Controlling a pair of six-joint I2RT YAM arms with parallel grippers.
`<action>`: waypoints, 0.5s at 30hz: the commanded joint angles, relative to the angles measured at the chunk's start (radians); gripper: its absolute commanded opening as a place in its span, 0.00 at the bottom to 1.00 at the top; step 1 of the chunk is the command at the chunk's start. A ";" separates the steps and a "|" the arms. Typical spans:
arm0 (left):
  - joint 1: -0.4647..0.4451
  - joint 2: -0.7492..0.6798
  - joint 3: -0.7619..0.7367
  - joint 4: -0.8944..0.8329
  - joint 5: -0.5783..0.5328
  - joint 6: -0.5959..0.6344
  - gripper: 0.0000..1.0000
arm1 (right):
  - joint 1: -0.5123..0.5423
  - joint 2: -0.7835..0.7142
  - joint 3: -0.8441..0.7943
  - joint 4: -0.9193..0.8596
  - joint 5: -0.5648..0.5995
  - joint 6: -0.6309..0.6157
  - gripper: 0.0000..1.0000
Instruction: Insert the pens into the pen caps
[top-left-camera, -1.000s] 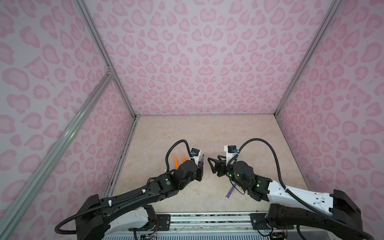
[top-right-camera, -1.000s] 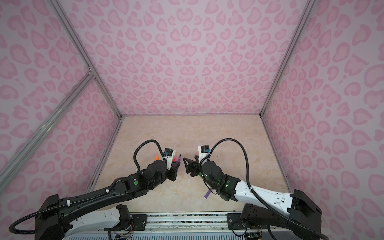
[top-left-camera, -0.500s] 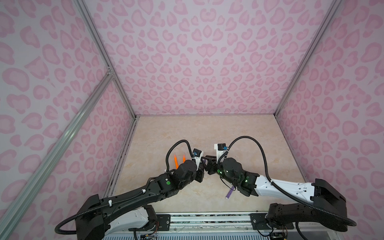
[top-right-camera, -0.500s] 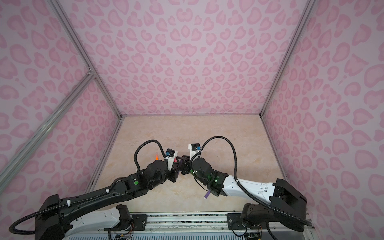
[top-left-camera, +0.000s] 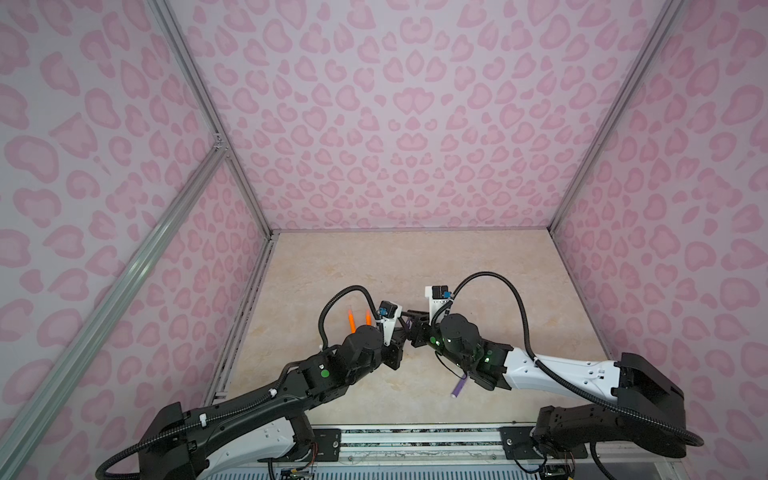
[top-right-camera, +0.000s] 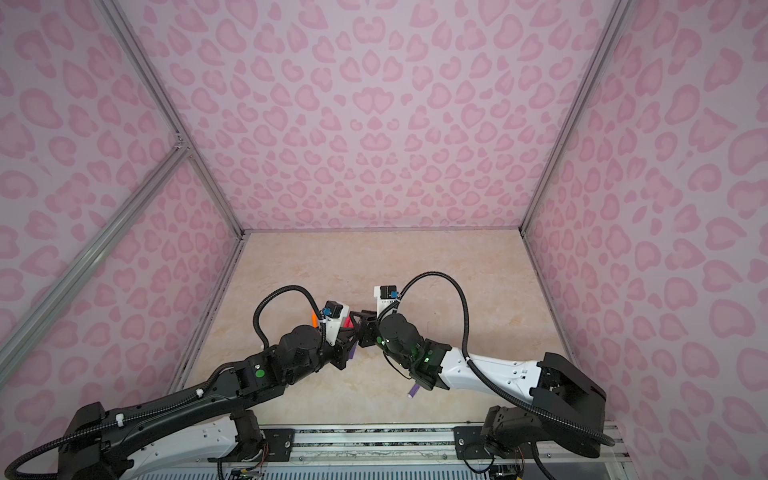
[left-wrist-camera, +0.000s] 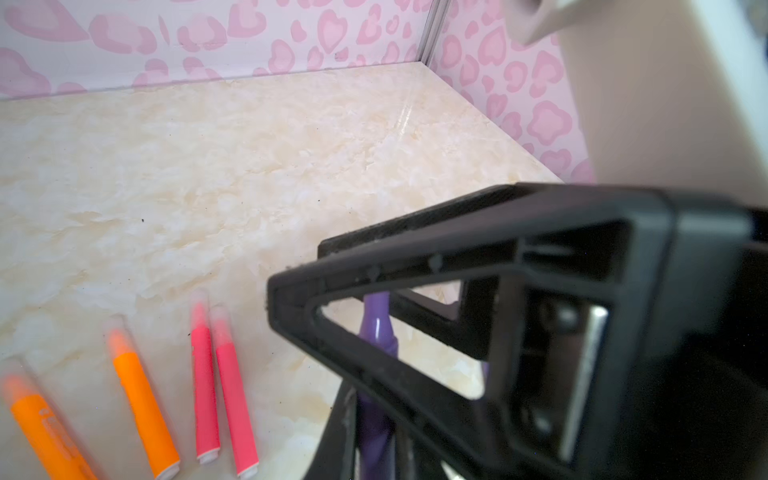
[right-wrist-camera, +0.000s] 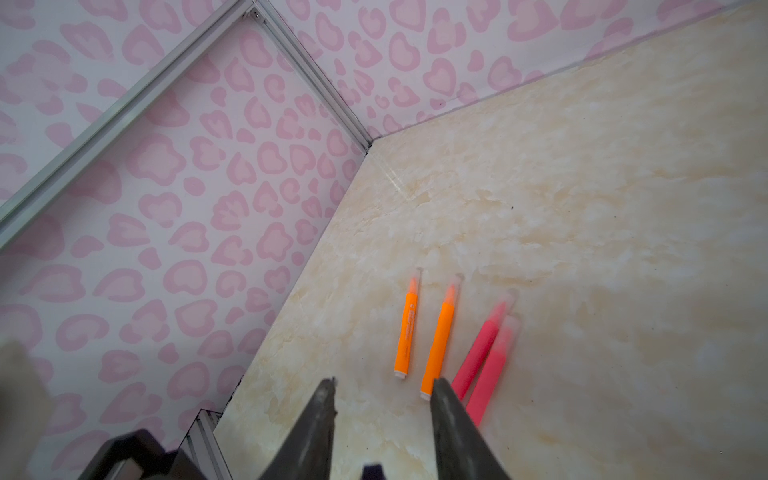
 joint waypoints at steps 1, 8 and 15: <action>-0.001 -0.020 -0.011 0.101 -0.002 0.003 0.03 | 0.007 0.008 0.003 -0.011 -0.020 0.013 0.32; 0.000 -0.026 -0.010 0.094 -0.016 0.000 0.03 | 0.027 0.012 -0.011 0.031 -0.010 0.033 0.17; 0.000 -0.001 0.003 0.091 0.013 0.006 0.13 | 0.030 0.010 0.008 0.017 -0.013 0.032 0.03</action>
